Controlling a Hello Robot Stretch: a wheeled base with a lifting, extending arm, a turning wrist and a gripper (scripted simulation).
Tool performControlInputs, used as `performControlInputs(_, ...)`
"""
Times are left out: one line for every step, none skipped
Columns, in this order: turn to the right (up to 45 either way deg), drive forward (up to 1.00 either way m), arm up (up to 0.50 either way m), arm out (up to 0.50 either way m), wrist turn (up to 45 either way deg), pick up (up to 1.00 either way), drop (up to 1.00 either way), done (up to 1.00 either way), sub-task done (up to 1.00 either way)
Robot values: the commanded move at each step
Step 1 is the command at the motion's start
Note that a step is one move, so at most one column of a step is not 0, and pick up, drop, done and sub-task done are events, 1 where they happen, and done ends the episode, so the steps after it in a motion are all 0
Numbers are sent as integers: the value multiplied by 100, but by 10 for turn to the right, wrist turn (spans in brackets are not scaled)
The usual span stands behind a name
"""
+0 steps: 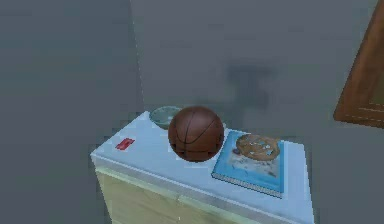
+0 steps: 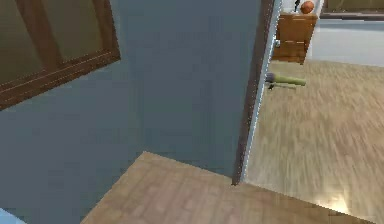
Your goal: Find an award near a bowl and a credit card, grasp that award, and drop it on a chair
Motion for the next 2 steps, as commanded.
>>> performControlInputs(210,0,0,0,0,0,0,0,0)
performControlInputs(0,15,0,0,0,0,0,0,0)
